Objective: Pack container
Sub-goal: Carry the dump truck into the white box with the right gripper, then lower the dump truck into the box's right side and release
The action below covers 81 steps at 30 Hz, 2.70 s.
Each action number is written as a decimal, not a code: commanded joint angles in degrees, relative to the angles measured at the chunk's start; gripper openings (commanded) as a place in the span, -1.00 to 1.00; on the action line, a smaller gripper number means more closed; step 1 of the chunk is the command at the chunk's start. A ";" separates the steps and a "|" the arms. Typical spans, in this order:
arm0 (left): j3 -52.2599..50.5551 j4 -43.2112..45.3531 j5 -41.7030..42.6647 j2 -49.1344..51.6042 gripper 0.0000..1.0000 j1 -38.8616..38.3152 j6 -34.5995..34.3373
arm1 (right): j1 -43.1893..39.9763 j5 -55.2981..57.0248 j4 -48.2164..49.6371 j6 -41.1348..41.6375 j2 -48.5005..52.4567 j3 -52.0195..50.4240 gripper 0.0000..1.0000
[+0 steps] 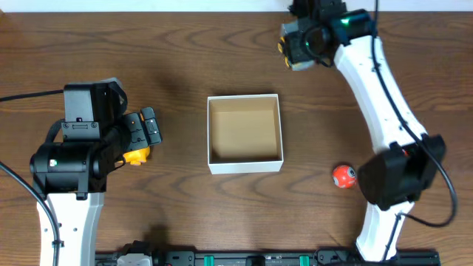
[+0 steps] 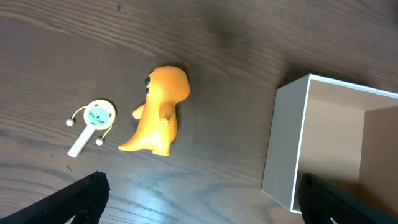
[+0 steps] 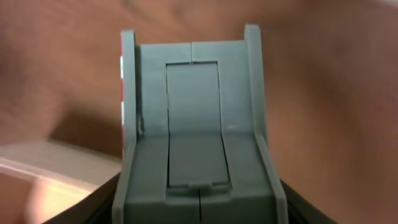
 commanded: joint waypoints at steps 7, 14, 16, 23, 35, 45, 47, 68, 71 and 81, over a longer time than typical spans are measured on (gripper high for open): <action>1.09 -0.02 0.61 0.24 0.96 0.28 -0.74 | 9.14 0.57 -13.29 19.43 -6.60 0.33 -0.97; 1.09 -0.02 0.61 0.24 0.96 0.28 -0.72 | 20.48 5.29 -16.26 24.96 -6.71 0.31 -0.98; 1.09 -0.02 0.61 0.24 0.96 0.28 -0.74 | 23.82 7.80 -16.68 27.23 -6.71 0.31 -0.97; 1.09 -0.02 0.59 0.24 0.96 0.28 -0.72 | 27.61 11.98 -15.98 32.98 -6.71 -2.12 -0.98; 1.09 0.00 0.59 0.24 0.96 0.28 -0.72 | 27.02 10.78 -1.53 36.54 -6.71 -20.41 -0.97; 1.09 -0.02 0.59 0.24 0.96 0.28 -0.72 | 23.30 11.23 8.44 37.24 -6.71 -29.86 -0.97; 1.09 -0.02 0.59 0.24 0.96 0.28 -0.72 | 22.32 11.34 10.19 36.57 -6.71 -31.21 -0.97; 1.09 -0.02 0.61 0.24 0.96 0.28 -0.74 | 20.98 12.26 16.83 33.18 -6.60 -37.79 -0.14; 1.09 -0.02 0.61 0.22 0.96 0.28 -0.74 | 20.98 12.28 16.94 33.18 -6.60 -37.79 0.15; 1.09 -0.02 0.61 0.22 0.96 0.28 -0.74 | 20.98 13.73 17.25 33.22 -6.62 -37.11 0.36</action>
